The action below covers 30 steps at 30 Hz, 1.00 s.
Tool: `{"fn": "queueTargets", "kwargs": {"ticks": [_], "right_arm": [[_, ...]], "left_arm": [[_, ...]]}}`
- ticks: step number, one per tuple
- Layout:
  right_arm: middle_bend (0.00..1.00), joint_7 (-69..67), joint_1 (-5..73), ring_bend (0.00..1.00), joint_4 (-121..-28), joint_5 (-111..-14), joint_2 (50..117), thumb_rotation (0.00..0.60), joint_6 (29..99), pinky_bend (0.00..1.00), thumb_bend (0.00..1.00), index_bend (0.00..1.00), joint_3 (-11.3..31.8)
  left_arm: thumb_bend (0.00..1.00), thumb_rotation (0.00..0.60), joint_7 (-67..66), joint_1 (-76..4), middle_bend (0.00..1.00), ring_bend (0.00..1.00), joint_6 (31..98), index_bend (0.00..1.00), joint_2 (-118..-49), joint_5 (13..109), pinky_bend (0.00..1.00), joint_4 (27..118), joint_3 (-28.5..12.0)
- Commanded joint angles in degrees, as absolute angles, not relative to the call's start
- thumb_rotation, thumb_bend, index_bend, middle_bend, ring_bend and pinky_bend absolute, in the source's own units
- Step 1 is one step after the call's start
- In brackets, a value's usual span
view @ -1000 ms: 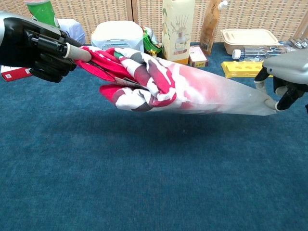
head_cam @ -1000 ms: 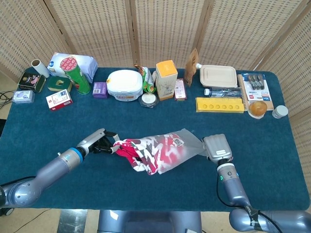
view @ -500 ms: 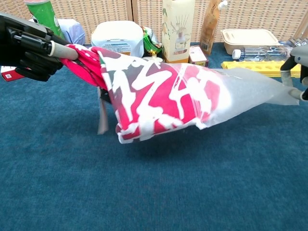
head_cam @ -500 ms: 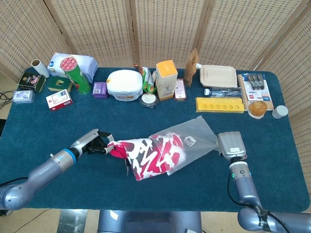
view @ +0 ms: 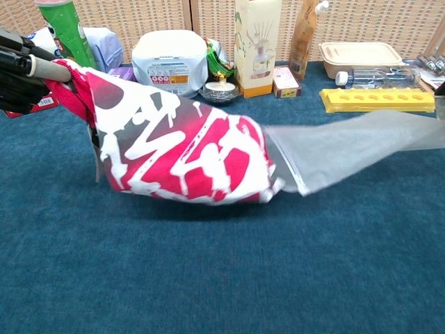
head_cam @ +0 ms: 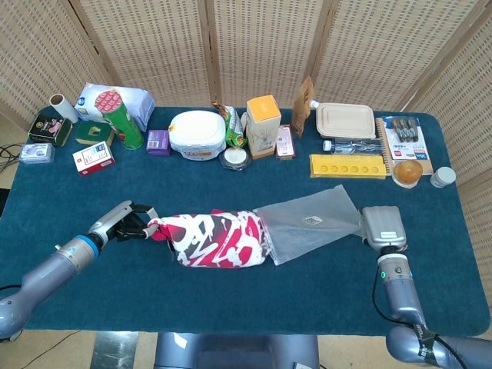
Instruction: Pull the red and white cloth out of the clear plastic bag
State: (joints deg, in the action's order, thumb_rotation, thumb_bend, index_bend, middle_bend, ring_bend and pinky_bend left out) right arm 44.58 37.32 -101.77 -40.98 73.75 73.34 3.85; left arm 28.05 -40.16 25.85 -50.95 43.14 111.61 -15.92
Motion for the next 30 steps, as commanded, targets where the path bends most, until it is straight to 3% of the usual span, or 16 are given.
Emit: {"fn": "queueTargets", "kwargs": {"ticks": [1, 9, 11, 13, 16, 18, 22, 25, 30], "right_arm": [[1.0, 44.4, 37.1, 1.0, -101.5, -40.9, 73.6, 0.6, 73.1, 1.0, 0.57, 0.74, 4.0], [1.0, 43.7, 36.4, 1.0, -100.9, -41.5, 73.4, 0.6, 72.2, 1.0, 0.57, 0.73, 4.2], [1.0, 43.4, 36.3, 1.0, -101.0, -42.3, 73.4, 0.6, 72.0, 1.0, 0.56, 0.7, 4.2], [0.98, 43.3, 36.3, 1.0, -101.0, -42.9, 73.3, 0.6, 71.9, 1.0, 0.53, 0.65, 4.3], [0.9, 42.8, 36.2, 1.0, -101.3, -43.5, 72.9, 0.6, 71.5, 0.96, 0.48, 0.54, 4.5], [0.83, 42.4, 36.1, 1.0, -101.3, -43.8, 72.7, 0.6, 71.2, 0.92, 0.44, 0.47, 4.7], [0.66, 41.3, 35.9, 0.87, -101.1, -44.3, 72.4, 0.6, 70.5, 0.87, 0.34, 0.32, 4.9], [0.55, 40.1, 35.7, 0.75, -100.9, -44.8, 72.1, 0.591, 70.1, 0.82, 0.28, 0.24, 5.3], [0.35, 35.4, 34.7, 0.54, -100.0, -47.4, 71.1, 0.536, 68.8, 0.67, 0.18, 0.15, 5.8]], "left_arm": [[0.45, 0.6, 28.9, -39.3, 1.0, 0.96, 25.7, 0.78, -50.5, 43.7, 0.91, 110.7, -16.0], [0.45, 0.6, 30.9, -36.8, 1.0, 0.95, 26.1, 0.75, -50.4, 45.1, 0.9, 108.1, -16.0], [0.43, 0.6, 30.9, -36.5, 0.92, 0.85, 25.9, 0.62, -51.1, 46.7, 0.85, 107.6, -16.3], [0.39, 0.6, 30.4, -36.2, 0.73, 0.63, 26.6, 0.39, -51.6, 48.4, 0.75, 107.2, -16.5], [0.33, 0.6, 29.5, -35.9, 0.5, 0.36, 27.3, 0.22, -51.7, 50.9, 0.59, 107.4, -16.6], [0.3, 0.6, 28.5, -35.7, 0.38, 0.22, 28.1, 0.17, -51.7, 52.3, 0.47, 107.4, -16.4], [0.26, 0.6, 25.6, -35.3, 0.19, 0.02, 31.2, 0.08, -51.8, 54.3, 0.24, 107.8, -15.5], [0.24, 0.6, 23.3, -35.0, 0.14, 0.0, 33.9, 0.04, -51.9, 55.1, 0.17, 107.8, -14.8], [0.22, 0.6, 18.2, -33.7, 0.1, 0.0, 40.1, 0.02, -52.1, 56.3, 0.14, 108.3, -13.2]]}}
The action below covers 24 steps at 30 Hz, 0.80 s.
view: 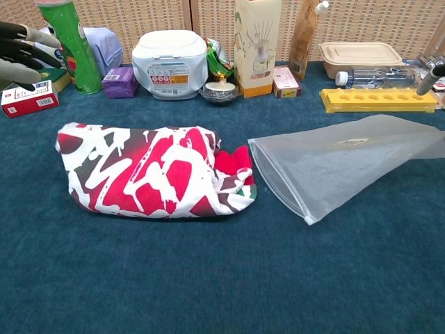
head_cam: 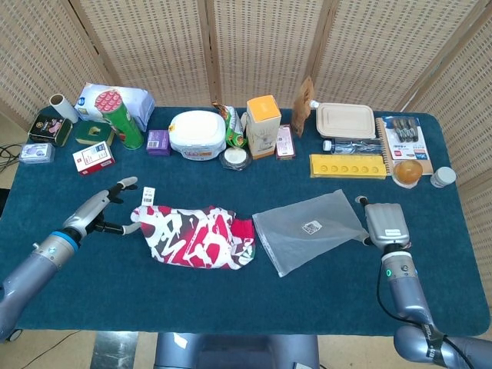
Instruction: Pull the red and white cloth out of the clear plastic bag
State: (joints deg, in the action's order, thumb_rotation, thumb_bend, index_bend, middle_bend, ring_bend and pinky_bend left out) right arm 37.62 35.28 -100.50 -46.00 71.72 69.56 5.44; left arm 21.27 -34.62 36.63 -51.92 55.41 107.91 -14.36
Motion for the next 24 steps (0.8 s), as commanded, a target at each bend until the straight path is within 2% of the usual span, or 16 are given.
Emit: {"fn": "queueTargets", "kwargs": {"ticks": [1, 7, 12, 21, 24], "right_arm": [[0.3, 34.5, 34.5, 0.5, -99.9, -47.8, 71.0, 0.53, 68.5, 0.64, 0.16, 0.13, 5.9], [0.2, 30.1, 33.6, 0.36, -99.4, -50.7, 69.9, 0.504, 67.4, 0.49, 0.13, 0.07, 6.4], [0.13, 26.8, 33.0, 0.24, -98.8, -53.1, 69.4, 0.433, 66.5, 0.33, 0.06, 0.04, 6.7], [0.09, 21.2, 32.6, 0.18, -98.3, -56.7, 66.4, 0.401, 61.5, 0.22, 0.0, 0.03, 6.1], [0.06, 20.5, 32.7, 0.13, -98.7, -57.7, 65.2, 0.418, 59.4, 0.15, 0.0, 0.01, 5.3]], "left_arm": [[0.21, 0.6, 17.5, -33.6, 0.1, 0.0, 41.0, 0.01, -52.2, 56.4, 0.14, 108.4, -13.0], [0.18, 0.599, 13.2, -32.4, 0.09, 0.0, 46.3, 0.01, -52.4, 56.9, 0.14, 108.5, -12.0], [0.18, 0.54, 10.1, -31.0, 0.1, 0.0, 50.4, 0.01, -52.4, 57.8, 0.14, 109.0, -10.9], [0.16, 0.522, 9.3, -28.8, 0.08, 0.0, 53.2, 0.0, -51.8, 58.3, 0.14, 109.1, -9.8], [0.15, 0.524, 9.4, -28.7, 0.08, 0.0, 53.2, 0.0, -52.0, 58.4, 0.14, 108.5, -9.8]]}}
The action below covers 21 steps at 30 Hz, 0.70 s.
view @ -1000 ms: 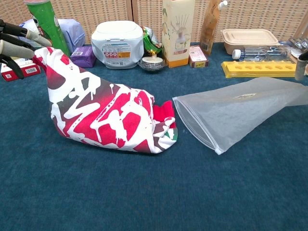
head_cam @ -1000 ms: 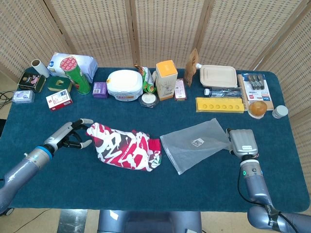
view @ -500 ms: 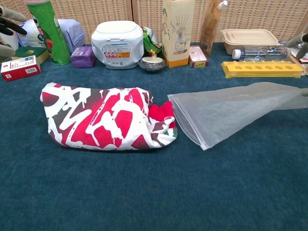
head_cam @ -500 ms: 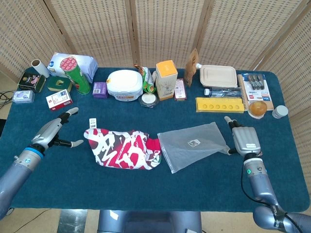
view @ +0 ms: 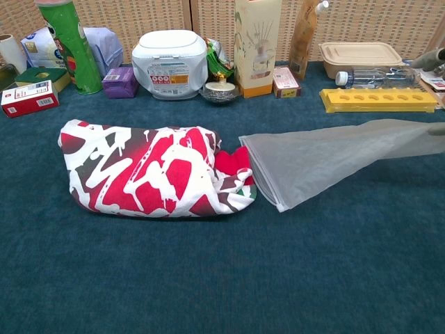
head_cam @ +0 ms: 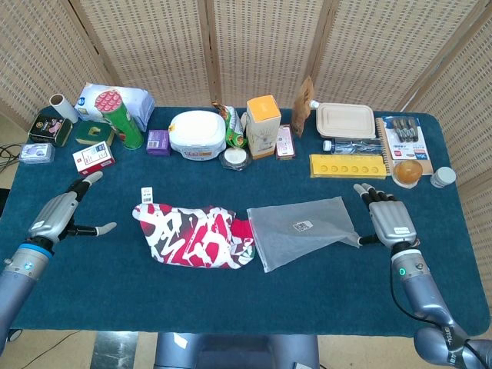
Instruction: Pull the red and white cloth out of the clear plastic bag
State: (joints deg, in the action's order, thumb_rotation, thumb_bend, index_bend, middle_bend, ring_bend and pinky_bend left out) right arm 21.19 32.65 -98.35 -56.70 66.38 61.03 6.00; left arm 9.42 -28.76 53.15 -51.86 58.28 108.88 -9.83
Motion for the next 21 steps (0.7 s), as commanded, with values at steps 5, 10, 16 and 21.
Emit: {"fn": "queueTargets", "kwargs": {"ticks": [5, 10, 16, 21], "right_arm": [[0.02, 17.9, 33.2, 0.09, -99.7, -59.1, 62.6, 0.427, 54.7, 0.09, 0.0, 0.0, 4.3], [0.01, 14.6, 32.6, 0.07, -100.1, -60.6, 61.3, 0.425, 53.7, 0.07, 0.0, 0.0, 4.4], [0.01, 8.8, 31.9, 0.06, -99.8, -63.1, 60.5, 0.431, 52.7, 0.06, 0.0, 0.0, 5.0], [0.08, 6.0, 29.4, 0.1, -96.0, -65.4, 64.2, 0.428, 59.7, 0.09, 0.0, 0.0, 6.8]], "left_arm": [[0.15, 0.525, 9.4, -28.9, 0.08, 0.0, 52.5, 0.0, -52.4, 58.4, 0.14, 108.2, -9.7], [0.16, 0.538, 7.6, -29.0, 0.07, 0.0, 53.2, 0.0, -53.0, 58.1, 0.14, 108.0, -9.6], [0.16, 0.541, 7.3, -28.6, 0.07, 0.0, 54.3, 0.0, -53.6, 57.8, 0.14, 108.0, -9.7], [0.18, 0.534, 8.0, -26.2, 0.07, 0.0, 57.4, 0.0, -53.5, 58.7, 0.14, 108.6, -9.1]]}}
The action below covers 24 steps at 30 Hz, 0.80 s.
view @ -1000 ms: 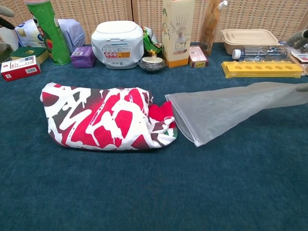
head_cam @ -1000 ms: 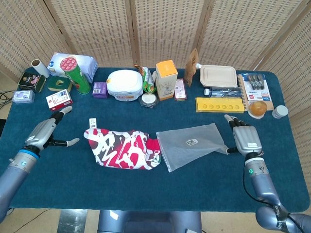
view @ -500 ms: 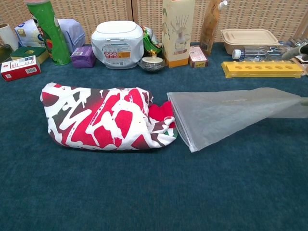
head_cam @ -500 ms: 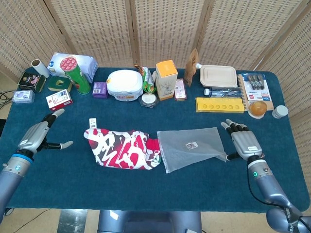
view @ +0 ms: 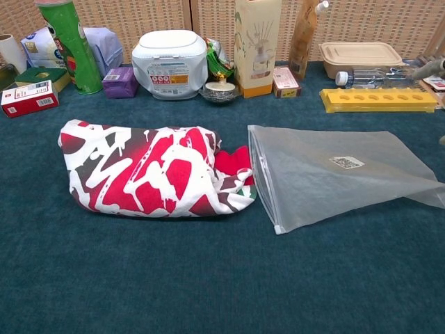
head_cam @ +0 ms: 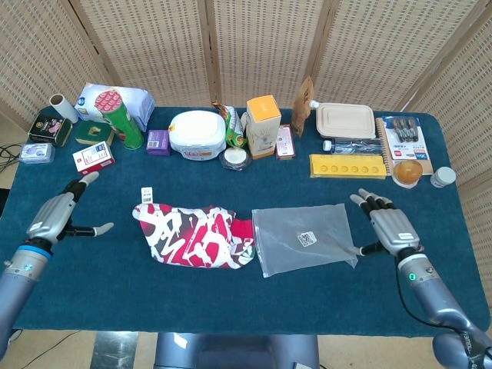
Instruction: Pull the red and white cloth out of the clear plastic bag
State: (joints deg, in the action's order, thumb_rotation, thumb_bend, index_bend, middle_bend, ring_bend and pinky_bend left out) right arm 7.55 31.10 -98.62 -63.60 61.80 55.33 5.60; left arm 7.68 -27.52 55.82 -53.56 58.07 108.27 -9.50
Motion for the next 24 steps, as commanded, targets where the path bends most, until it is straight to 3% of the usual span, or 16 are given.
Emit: {"fn": "queueTargets", "kwargs": {"ticks": [1, 5, 13, 24], "right_arm": [[0.1, 5.5, 29.0, 0.12, -95.2, -65.6, 64.9, 0.428, 61.1, 0.11, 0.0, 0.01, 7.2], [0.16, 5.5, 26.9, 0.19, -90.8, -67.2, 68.3, 0.429, 67.6, 0.19, 0.03, 0.07, 8.5], [0.26, 6.5, 24.4, 0.28, -85.5, -70.0, 71.2, 0.429, 73.2, 0.25, 0.08, 0.19, 8.2], [0.29, 8.6, 19.4, 0.29, -85.2, -69.5, 71.7, 0.428, 77.5, 0.27, 0.11, 0.22, 6.7]], "left_arm": [[0.19, 0.534, 8.2, -25.6, 0.07, 0.0, 58.3, 0.0, -53.5, 59.1, 0.14, 108.7, -8.8], [0.21, 0.54, 8.1, -21.5, 0.07, 0.0, 64.1, 0.0, -54.0, 61.6, 0.14, 108.6, -7.2], [0.22, 0.542, 7.8, -14.8, 0.07, 0.0, 72.6, 0.0, -55.9, 66.2, 0.14, 106.7, -3.9], [0.23, 0.544, 6.9, -5.8, 0.07, 0.0, 86.4, 0.02, -61.3, 76.0, 0.15, 99.8, 0.4]]}}
